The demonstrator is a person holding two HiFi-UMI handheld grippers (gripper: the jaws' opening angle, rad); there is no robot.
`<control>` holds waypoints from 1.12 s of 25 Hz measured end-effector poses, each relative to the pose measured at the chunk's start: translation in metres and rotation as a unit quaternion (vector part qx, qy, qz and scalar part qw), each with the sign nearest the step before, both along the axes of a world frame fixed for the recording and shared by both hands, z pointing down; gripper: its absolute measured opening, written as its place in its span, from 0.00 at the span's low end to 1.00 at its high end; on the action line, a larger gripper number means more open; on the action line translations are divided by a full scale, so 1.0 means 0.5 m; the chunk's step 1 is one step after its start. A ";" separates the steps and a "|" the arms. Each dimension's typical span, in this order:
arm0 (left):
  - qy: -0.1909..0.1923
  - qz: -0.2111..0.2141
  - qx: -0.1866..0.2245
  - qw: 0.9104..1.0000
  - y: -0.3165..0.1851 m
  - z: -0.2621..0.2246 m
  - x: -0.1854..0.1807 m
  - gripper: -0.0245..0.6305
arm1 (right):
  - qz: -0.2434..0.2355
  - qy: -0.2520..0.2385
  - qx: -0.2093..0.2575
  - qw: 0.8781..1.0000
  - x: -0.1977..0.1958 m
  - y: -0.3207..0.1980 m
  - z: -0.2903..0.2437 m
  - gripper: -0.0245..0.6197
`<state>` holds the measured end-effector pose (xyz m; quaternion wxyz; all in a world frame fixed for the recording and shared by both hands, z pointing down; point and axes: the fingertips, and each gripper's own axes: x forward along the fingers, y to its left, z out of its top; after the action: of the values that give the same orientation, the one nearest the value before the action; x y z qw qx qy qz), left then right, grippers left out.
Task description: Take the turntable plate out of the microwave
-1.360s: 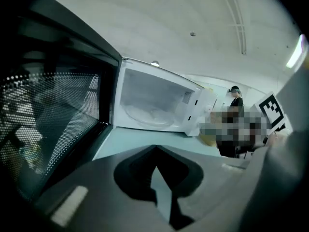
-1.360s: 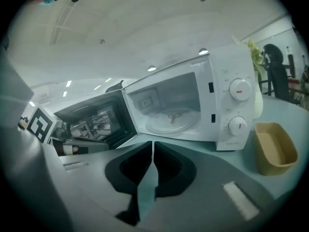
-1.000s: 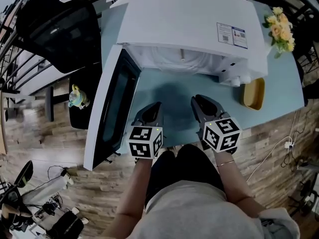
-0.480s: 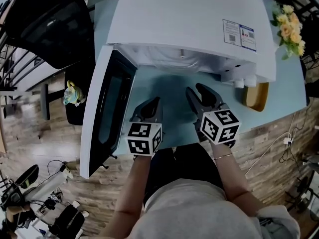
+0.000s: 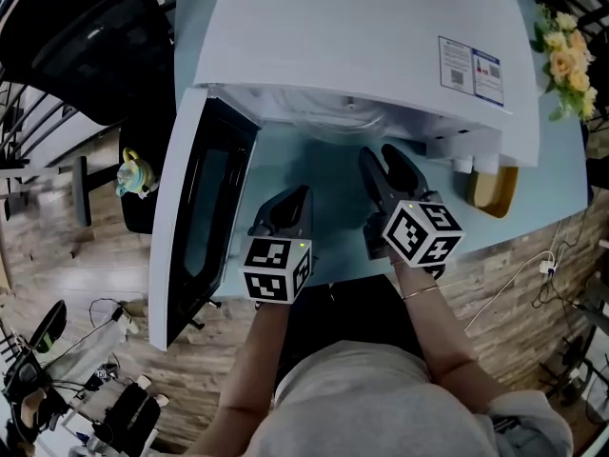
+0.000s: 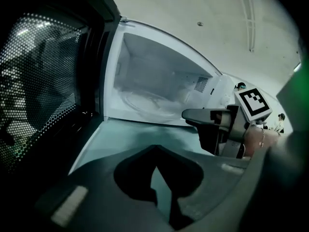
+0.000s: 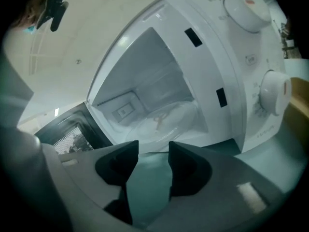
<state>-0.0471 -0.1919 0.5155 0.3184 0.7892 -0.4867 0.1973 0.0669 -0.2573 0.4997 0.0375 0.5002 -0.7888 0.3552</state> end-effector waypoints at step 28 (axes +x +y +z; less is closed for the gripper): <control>0.055 0.038 0.002 0.998 -0.015 -0.014 0.032 0.08 | 0.091 -0.238 -0.074 0.964 -0.002 -0.064 0.047 0.20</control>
<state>-0.0310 -0.1995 0.5086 0.3353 0.8174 -0.4386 0.1644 0.0657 -0.2894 0.5230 -0.1471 0.4670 -0.6973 0.5235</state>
